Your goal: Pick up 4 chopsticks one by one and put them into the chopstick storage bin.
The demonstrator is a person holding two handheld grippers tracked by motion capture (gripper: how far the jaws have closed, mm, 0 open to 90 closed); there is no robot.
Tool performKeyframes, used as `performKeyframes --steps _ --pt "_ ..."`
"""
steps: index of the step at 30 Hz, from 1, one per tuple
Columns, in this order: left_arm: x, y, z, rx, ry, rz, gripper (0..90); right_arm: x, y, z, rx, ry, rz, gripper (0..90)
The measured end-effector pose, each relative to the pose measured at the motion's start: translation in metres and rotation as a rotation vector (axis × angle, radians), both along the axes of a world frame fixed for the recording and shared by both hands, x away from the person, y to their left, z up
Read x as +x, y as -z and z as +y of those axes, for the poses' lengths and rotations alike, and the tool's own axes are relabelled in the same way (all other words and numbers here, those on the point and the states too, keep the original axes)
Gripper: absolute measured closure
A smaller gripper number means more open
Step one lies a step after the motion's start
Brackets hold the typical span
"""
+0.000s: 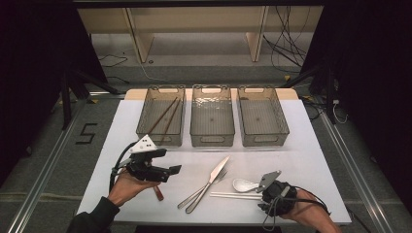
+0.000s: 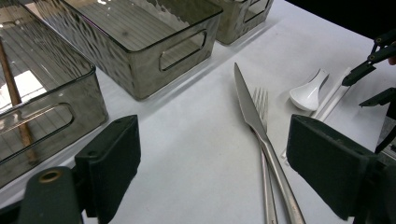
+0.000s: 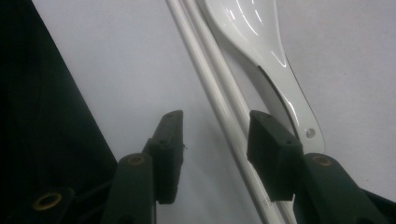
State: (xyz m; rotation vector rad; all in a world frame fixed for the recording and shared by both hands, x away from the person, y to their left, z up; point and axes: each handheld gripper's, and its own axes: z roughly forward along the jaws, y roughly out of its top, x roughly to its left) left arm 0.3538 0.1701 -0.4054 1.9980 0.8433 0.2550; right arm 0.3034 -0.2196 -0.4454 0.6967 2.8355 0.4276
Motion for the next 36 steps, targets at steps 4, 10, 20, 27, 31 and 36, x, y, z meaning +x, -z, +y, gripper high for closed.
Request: performKeyframes --steps 4,10,20,27,31,36 --pt "-0.001 0.000 -0.001 0.001 0.003 -0.005 17.2 0.001 0.002 -0.001 -0.010 0.003 -0.005 59.3" --pt "-0.002 0.001 -0.002 0.003 0.009 -0.004 17.2 0.004 0.004 -0.003 -0.029 0.007 -0.001 63.1" --pt "0.000 0.002 -0.003 0.012 0.015 0.002 17.2 0.008 0.005 0.000 -0.070 -0.021 0.006 66.8" --pt "0.000 0.003 -0.003 0.011 0.016 0.003 17.2 0.012 0.009 0.002 -0.111 -0.041 0.031 70.2" --pt "0.000 0.004 -0.003 0.014 0.019 0.008 17.2 0.011 0.008 0.003 -0.120 -0.057 0.051 74.2" --pt "0.001 0.005 -0.004 0.017 0.021 0.011 17.2 0.010 0.008 0.006 -0.143 -0.084 0.073 77.4"
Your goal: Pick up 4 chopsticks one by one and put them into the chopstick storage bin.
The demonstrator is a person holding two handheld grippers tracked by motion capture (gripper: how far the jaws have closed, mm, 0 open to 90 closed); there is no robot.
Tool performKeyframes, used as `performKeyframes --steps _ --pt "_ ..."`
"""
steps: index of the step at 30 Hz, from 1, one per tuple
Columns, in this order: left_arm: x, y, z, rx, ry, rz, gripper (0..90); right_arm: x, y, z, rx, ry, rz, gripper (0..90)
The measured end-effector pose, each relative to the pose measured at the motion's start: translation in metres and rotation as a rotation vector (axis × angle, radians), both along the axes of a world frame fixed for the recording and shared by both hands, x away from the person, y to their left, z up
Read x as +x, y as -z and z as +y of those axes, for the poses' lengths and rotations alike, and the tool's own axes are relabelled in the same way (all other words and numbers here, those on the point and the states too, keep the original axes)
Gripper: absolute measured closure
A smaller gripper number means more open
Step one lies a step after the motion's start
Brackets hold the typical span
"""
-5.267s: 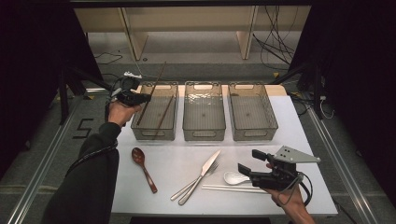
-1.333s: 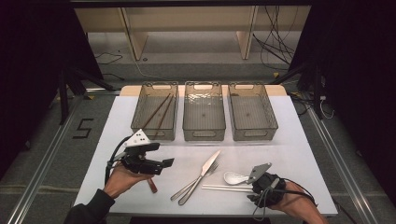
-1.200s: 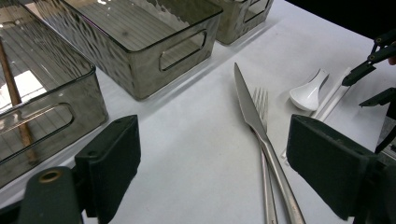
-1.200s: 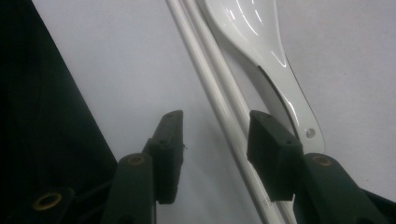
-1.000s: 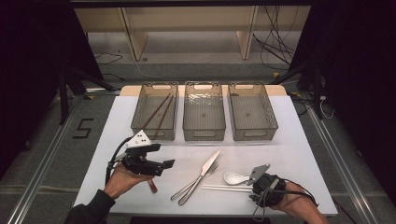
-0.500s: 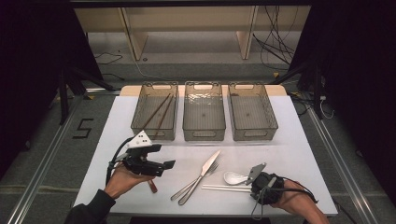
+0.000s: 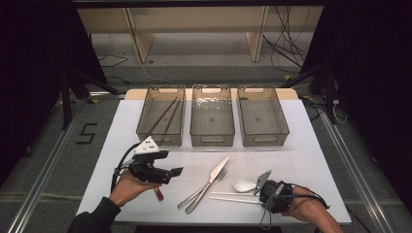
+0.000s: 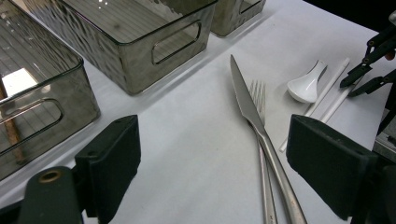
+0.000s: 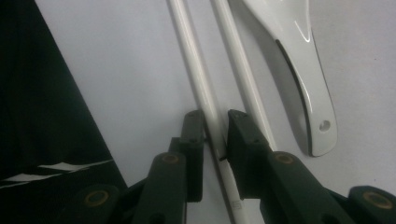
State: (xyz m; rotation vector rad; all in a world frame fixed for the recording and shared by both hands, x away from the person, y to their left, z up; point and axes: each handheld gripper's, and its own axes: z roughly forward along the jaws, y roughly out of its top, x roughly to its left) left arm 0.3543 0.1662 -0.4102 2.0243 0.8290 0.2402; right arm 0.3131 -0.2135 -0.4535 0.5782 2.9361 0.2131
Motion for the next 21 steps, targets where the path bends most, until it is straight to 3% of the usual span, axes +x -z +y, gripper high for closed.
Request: performKeyframes --steps 12,21 --pt "0.001 0.003 -0.001 0.006 0.001 0.007 17.3 -0.008 0.000 0.005 -0.041 -0.132 0.010 83.2" --pt "0.001 0.003 -0.001 0.007 0.000 0.009 17.5 -0.011 0.000 0.006 -0.057 -0.170 0.014 84.8"
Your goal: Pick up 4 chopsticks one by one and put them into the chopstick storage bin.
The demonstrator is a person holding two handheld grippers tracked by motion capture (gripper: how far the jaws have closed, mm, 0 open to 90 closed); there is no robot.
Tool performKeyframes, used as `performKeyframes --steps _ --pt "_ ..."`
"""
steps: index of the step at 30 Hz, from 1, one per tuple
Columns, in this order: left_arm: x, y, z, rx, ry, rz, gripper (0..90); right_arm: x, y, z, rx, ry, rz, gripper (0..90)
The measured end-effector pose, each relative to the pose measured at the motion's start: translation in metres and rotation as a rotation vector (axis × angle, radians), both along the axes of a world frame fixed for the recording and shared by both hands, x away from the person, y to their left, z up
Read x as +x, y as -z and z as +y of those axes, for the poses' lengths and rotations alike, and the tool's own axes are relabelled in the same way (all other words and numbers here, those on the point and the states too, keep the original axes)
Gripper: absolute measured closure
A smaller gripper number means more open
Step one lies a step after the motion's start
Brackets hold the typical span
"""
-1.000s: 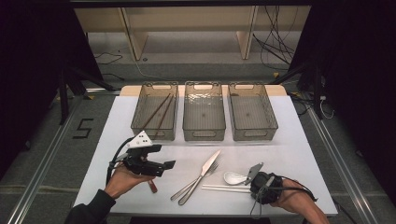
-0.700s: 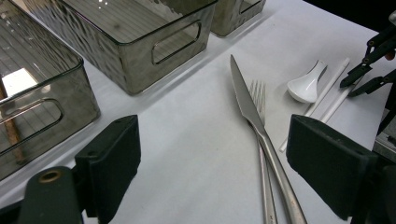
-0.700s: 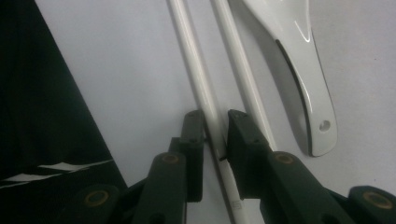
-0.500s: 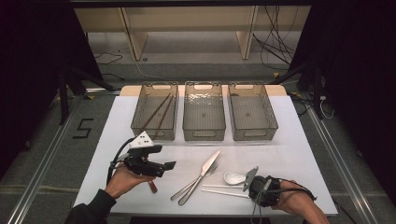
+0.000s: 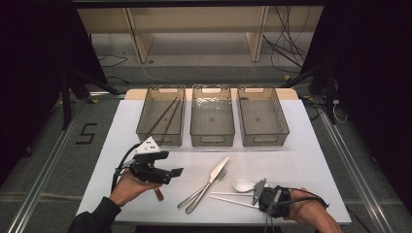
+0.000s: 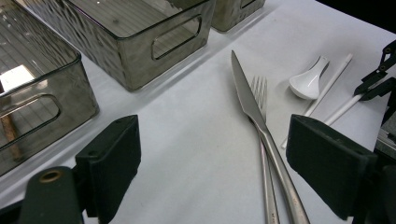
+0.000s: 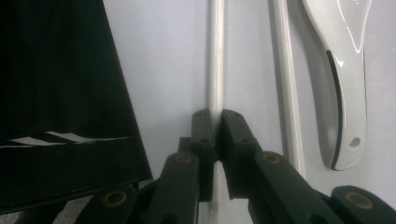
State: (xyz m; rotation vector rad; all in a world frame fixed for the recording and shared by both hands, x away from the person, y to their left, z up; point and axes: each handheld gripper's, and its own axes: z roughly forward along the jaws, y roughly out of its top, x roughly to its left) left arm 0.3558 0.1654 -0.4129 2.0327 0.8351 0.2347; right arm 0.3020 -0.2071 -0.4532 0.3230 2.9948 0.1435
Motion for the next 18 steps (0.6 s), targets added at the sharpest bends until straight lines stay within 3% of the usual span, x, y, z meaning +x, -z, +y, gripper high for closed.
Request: performKeyframes --steps 4,15,18 --pt "0.000 0.000 0.000 0.000 0.000 -0.001 17.6 -0.002 -0.001 0.000 0.024 -0.019 0.027 85.0" --pt "-0.001 -0.003 -0.002 -0.009 0.013 -0.002 17.6 -0.005 -0.017 0.002 0.155 0.008 -0.025 85.1" --pt "-0.002 -0.005 -0.004 -0.014 0.022 -0.008 17.6 -0.002 -0.022 0.002 0.217 0.055 -0.048 85.0"
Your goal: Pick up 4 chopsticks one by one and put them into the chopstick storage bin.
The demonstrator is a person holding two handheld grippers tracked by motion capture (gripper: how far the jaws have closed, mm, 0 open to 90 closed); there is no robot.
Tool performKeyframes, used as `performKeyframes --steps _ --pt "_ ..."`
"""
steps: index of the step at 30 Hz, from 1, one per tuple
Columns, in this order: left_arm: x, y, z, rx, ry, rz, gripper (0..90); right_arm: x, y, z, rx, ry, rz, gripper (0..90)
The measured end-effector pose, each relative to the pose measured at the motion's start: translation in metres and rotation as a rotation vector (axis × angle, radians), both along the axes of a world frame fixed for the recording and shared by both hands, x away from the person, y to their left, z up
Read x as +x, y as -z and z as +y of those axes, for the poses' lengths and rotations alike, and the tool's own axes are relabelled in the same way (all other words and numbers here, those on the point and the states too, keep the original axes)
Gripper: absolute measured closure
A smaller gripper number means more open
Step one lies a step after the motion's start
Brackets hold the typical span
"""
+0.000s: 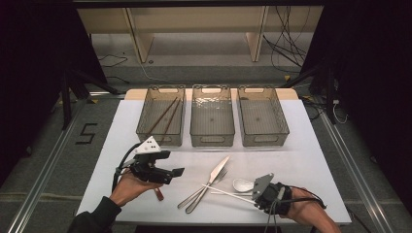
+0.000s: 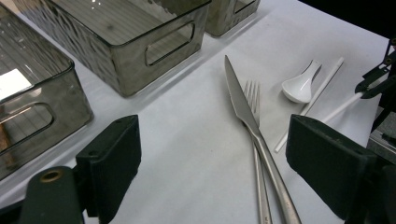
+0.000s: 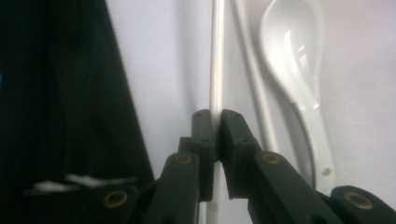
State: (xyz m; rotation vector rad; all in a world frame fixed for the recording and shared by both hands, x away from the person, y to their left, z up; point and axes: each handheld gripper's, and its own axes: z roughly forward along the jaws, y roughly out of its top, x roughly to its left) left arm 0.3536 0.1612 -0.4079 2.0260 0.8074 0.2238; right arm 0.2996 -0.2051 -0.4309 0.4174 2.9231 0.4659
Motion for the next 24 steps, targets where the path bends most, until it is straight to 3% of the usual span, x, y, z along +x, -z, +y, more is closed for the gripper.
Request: performKeyframes --steps 5,9,15,20,24 --pt "-0.002 0.000 -0.006 -0.008 0.020 0.008 17.6 0.005 -0.007 -0.004 0.078 0.096 -0.011 85.0" --pt "-0.004 -0.001 -0.009 -0.002 0.019 0.001 17.6 0.007 -0.010 -0.001 0.129 0.119 -0.015 85.0" --pt "-0.003 -0.006 -0.008 0.008 0.033 -0.005 17.6 0.004 -0.011 0.007 0.090 0.086 -0.038 85.0" --pt "-0.008 -0.018 -0.020 0.027 0.113 0.005 19.6 0.001 -0.011 0.017 0.062 0.042 -0.048 85.0" --pt "-0.012 -0.022 -0.038 0.080 0.184 0.005 19.6 -0.001 -0.013 0.026 0.047 0.001 -0.056 85.0"
